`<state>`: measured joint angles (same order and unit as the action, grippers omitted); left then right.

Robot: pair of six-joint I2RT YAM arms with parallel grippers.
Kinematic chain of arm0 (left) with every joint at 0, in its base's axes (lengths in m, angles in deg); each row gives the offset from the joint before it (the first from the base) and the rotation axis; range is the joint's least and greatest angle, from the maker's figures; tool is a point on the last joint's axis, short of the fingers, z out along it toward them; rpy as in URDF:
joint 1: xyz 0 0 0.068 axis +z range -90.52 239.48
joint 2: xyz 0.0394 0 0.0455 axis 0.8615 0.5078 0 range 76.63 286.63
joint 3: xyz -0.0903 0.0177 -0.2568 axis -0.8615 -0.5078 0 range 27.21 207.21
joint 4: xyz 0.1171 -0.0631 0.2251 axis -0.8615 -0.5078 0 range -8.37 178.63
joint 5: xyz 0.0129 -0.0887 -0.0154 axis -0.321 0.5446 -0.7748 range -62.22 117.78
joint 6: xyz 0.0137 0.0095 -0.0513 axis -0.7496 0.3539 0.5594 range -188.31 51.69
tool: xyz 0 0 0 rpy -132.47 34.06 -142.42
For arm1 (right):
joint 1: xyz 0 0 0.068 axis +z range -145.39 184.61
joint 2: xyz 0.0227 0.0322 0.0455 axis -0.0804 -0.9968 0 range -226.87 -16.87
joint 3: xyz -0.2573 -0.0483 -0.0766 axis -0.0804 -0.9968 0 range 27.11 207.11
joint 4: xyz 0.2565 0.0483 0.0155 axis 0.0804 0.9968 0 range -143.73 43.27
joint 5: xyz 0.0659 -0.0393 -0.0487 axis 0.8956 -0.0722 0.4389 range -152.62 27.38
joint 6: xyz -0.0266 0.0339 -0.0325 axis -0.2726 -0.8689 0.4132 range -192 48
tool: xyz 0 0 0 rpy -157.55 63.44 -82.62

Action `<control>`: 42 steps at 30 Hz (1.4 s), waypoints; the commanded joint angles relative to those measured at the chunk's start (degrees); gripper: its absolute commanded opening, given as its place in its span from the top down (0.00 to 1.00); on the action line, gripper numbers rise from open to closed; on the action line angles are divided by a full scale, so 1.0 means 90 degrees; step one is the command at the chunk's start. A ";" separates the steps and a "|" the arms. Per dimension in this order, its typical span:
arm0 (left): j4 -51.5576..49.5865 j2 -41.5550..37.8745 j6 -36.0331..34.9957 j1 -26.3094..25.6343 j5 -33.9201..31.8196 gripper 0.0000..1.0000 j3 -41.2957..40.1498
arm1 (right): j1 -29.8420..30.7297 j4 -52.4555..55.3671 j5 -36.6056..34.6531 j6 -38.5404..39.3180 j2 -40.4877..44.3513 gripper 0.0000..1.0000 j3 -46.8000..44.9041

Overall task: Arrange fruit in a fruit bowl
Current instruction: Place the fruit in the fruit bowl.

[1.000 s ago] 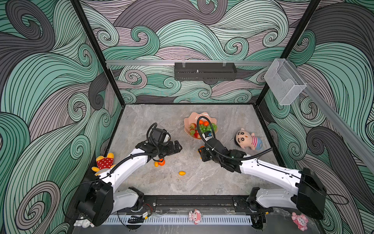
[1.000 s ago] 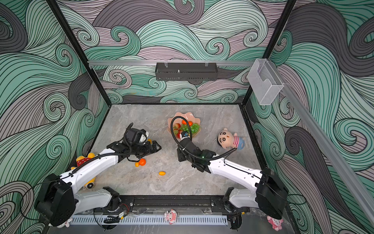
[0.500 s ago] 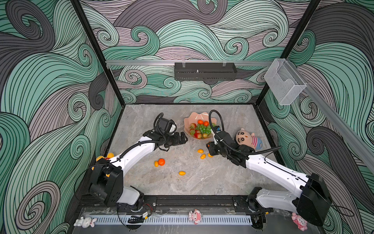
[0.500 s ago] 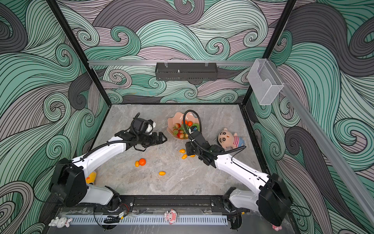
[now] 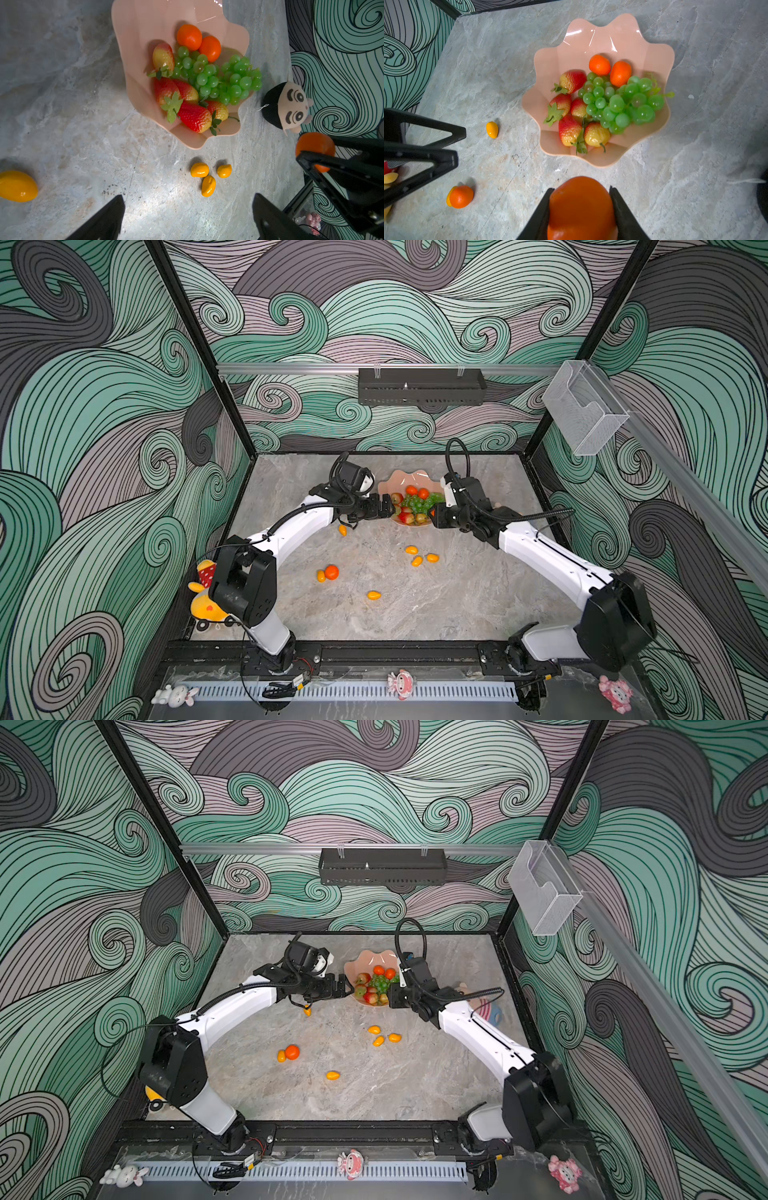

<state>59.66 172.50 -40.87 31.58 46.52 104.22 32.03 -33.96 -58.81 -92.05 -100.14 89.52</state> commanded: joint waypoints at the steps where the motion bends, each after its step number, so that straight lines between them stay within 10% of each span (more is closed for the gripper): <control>1: -0.0403 0.0396 -0.0427 -0.0052 0.0084 0.01 0.0678 | -0.0361 0.0137 0.0720 0.0368 -0.0531 0.65 0.0627; 14: -0.0687 0.1604 -0.0970 0.0165 0.0505 0.01 0.2387 | -0.1290 0.1196 0.1770 0.1143 -0.2705 0.66 0.2950; 42: -0.0283 0.1964 -0.0629 0.0667 0.1072 0.01 0.2215 | -0.1191 0.3231 0.1989 0.1887 -0.6124 0.64 0.7108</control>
<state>56.51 189.05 -47.10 36.67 54.74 123.91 20.91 -7.82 -41.58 -76.44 -154.84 151.37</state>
